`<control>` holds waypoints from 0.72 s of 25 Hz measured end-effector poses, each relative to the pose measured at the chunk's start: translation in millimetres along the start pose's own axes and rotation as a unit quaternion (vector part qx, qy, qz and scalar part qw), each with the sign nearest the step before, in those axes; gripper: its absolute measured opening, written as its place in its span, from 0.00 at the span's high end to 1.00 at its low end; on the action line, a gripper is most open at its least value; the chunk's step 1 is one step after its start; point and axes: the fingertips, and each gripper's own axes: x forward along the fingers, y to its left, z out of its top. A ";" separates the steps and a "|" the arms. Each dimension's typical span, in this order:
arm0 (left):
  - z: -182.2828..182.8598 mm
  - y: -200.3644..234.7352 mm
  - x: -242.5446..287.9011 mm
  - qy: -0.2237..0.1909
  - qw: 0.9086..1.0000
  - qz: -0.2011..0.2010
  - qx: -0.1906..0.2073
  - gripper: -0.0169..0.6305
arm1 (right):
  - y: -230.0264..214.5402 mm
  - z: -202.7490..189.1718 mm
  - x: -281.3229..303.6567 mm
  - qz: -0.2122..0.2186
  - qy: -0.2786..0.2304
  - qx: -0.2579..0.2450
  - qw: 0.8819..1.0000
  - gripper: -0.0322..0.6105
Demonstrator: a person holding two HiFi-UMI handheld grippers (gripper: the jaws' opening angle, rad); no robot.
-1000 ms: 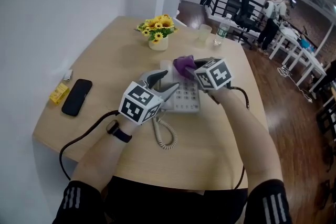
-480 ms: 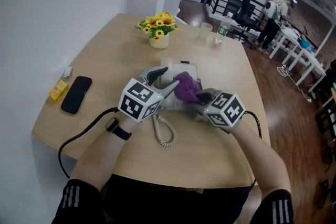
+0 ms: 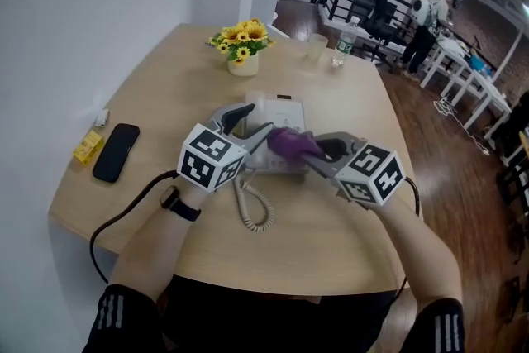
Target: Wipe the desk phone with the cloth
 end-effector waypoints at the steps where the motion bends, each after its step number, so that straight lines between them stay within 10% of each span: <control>1: -0.3 1.7 -0.4 0.000 1.000 0.002 -0.001 0.64 | -19.0 17.3 -0.2 -0.027 -0.017 0.000 0.999 0.83; 8: -1.6 5.1 -1.5 0.000 1.000 0.009 -0.005 0.64 | -117.4 74.4 56.0 -0.128 -0.034 0.037 0.990 0.83; 18: -0.1 6.8 -1.1 -0.003 1.000 0.010 -0.007 0.64 | -69.3 22.9 106.6 -0.035 0.040 0.065 0.996 0.83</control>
